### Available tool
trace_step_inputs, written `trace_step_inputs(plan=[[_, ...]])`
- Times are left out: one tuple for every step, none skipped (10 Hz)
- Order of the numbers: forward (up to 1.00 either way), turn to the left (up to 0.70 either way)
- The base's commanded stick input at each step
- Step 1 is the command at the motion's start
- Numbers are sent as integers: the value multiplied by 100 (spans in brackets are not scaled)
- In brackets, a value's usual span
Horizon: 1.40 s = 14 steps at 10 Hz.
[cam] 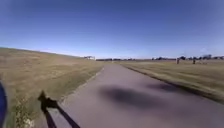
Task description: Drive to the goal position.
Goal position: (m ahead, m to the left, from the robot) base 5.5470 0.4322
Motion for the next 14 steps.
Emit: trace_step_inputs(plan=[[70,0],[70,0],[70,0],[70,0],[70,0],[70,0],[70,0],[70,0],[70,0],[70,0],[70,0],[70,0],[70,0],[70,0]])
